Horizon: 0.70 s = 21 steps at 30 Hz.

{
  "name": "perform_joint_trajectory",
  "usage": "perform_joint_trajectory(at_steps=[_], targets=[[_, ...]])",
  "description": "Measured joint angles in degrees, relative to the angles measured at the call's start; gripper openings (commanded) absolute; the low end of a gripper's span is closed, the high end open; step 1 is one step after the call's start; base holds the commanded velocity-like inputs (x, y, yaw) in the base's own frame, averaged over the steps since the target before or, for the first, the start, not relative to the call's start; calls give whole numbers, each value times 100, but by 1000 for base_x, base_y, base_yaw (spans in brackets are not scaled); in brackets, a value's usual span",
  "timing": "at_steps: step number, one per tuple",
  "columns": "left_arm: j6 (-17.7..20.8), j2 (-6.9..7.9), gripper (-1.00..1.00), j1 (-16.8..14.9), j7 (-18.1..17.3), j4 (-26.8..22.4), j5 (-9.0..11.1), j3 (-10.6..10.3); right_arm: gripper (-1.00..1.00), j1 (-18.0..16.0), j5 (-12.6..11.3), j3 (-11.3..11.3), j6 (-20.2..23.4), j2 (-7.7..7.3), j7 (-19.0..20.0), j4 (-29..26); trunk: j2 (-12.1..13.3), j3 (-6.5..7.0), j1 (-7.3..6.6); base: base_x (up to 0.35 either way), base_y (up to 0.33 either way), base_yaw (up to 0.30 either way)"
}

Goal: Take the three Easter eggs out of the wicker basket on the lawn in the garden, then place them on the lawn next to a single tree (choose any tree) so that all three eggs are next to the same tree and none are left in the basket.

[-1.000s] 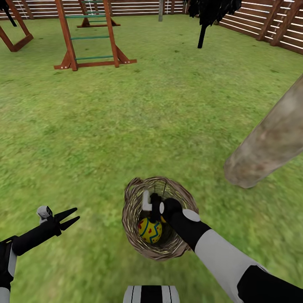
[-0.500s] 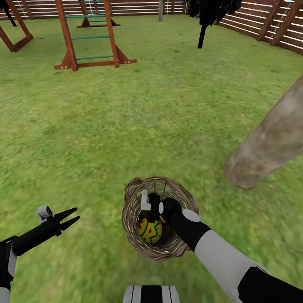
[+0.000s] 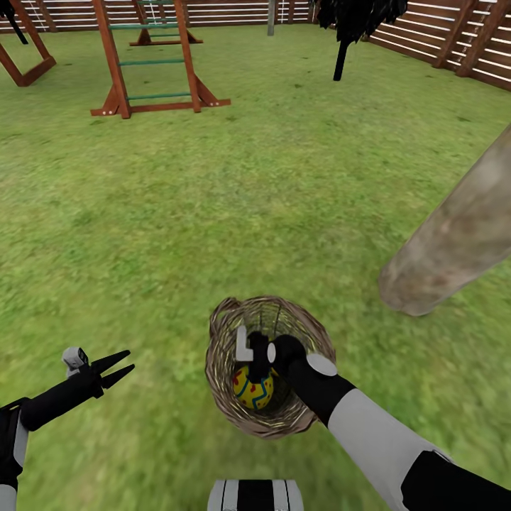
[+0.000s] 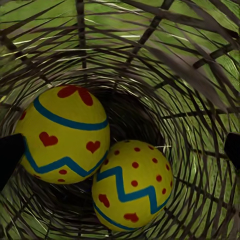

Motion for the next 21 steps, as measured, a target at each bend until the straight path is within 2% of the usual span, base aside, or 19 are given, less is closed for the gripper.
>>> perform_joint_trajectory(at_steps=[21], targets=[[0,0,100,0,0,1,0,0,100,0,-19,-6,-11,-8,91,8,-842,-377,461,0,0,0]])
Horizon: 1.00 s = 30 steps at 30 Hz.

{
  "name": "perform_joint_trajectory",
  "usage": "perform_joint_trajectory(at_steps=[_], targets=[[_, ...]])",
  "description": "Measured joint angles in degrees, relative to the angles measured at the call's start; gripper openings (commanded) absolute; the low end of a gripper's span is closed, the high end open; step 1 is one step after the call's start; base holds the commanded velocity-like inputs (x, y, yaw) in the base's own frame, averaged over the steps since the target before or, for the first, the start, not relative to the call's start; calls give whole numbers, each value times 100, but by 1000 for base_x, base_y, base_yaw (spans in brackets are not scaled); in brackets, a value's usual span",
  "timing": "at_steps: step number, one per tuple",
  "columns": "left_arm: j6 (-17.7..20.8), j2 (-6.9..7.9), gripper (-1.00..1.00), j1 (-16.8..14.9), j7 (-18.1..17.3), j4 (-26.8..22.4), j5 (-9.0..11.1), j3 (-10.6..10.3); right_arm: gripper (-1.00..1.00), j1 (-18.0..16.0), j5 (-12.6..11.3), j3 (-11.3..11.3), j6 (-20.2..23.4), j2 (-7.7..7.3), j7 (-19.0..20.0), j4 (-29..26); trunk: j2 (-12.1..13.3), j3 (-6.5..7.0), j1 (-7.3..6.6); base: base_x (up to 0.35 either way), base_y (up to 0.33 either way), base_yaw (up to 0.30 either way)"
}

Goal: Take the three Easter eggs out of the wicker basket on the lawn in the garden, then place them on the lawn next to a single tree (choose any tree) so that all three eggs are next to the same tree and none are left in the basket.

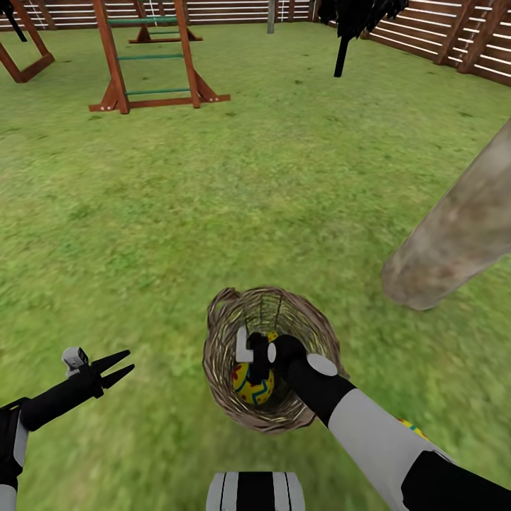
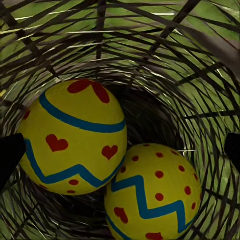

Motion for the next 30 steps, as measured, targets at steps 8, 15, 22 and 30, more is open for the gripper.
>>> perform_joint_trajectory(at_steps=[8,15,22,30], targets=[[0,0,100,0,0,-2,1,0,100,0,-13,-18,-5,-3,323,-4,-2,0,0,0,0,0],[0,0,100,0,0,-6,0,0,100,0,-15,-23,-36,-9,328,10,-120,-54,66,0,0,0],[0,0,100,0,0,-10,0,0,100,0,-15,-25,-44,-17,329,1,-401,-179,220,0,0,0],[0,1,100,0,0,-10,0,0,100,0,-15,-20,-44,-17,328,-7,-686,-327,378,0,0,0]])
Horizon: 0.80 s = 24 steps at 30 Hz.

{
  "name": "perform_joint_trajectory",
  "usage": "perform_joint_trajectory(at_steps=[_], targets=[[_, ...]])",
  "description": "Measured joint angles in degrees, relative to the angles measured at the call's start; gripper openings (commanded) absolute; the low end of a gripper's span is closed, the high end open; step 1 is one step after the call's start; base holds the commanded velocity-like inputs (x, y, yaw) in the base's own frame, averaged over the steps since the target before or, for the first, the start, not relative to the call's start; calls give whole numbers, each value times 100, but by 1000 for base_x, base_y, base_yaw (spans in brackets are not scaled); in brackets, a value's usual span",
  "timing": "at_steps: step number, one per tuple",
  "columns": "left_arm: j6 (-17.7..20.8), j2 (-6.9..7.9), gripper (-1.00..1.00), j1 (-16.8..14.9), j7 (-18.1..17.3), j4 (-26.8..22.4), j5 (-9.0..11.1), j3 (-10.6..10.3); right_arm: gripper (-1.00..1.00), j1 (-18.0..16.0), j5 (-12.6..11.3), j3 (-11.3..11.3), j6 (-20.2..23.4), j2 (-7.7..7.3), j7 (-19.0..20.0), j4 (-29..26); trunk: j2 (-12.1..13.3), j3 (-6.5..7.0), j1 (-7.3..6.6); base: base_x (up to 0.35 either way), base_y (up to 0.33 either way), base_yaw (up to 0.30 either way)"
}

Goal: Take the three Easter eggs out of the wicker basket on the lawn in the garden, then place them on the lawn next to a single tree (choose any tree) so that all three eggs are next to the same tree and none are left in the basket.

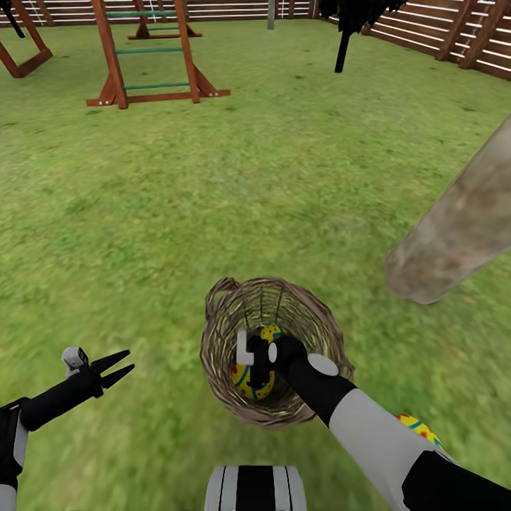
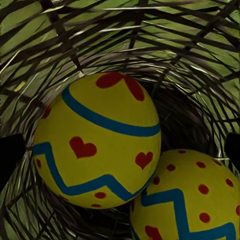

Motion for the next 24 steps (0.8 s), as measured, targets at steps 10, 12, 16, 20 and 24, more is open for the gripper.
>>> perform_joint_trajectory(at_steps=[10,12,16,20,24], targets=[[0,-1,100,0,0,9,0,0,100,0,0,2,8,13,-16,-3,-14,-222,26,0,0,0],[0,-1,100,0,0,5,1,0,100,0,-1,2,8,15,-17,-11,-15,-244,28,0,0,0],[0,4,100,0,0,8,1,0,100,0,-1,-4,8,9,-17,-21,-15,-245,28,0,0,0],[0,3,100,0,0,9,1,0,100,0,-1,-6,8,8,-17,-53,-15,-245,28,0,0,0],[1,6,100,0,0,-29,4,2,100,0,-1,-7,8,11,-11,-67,-15,-244,28,0,0,0]])
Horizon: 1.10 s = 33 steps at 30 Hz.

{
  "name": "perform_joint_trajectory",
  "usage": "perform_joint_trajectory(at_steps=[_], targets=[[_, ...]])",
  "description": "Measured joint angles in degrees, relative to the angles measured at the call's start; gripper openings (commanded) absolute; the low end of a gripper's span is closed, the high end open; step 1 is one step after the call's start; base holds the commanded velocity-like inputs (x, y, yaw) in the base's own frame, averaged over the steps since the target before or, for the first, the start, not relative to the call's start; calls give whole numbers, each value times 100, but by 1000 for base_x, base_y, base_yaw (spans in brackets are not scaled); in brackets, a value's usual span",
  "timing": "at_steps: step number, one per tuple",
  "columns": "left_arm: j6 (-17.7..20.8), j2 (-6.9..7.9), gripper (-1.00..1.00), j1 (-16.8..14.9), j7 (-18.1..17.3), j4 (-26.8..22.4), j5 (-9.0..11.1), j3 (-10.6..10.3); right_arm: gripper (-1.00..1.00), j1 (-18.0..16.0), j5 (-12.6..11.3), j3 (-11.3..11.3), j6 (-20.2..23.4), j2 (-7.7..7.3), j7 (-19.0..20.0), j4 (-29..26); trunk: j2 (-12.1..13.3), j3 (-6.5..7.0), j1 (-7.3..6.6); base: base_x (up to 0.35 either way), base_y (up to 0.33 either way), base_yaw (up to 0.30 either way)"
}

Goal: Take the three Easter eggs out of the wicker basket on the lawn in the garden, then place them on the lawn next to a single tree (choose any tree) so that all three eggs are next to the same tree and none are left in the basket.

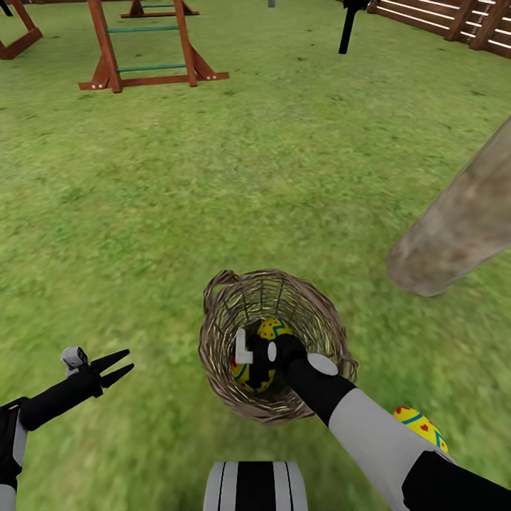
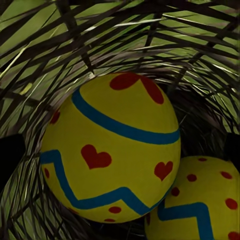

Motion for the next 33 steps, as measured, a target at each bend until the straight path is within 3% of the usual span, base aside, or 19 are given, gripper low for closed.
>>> perform_joint_trajectory(at_steps=[11,15,16,20,33], targets=[[37,71,100,121,1,-676,23,47,100,0,0,0,0,6,-5,-3,0,0,0,0,0,0],[45,182,100,194,-7,-893,177,249,100,0,0,-1,0,0,-6,3,0,0,0,0,0,0],[49,203,100,248,-14,-959,308,300,100,0,0,-1,0,-2,-1,2,0,0,0,0,0,0],[51,295,100,270,-17,-983,372,324,100,-2,0,0,0,2,3,3,0,0,0,0,0,0],[51,307,100,271,-18,-984,375,324,100,-61,0,-15,0,-16,4,17,0,0,0,0,0,0]])
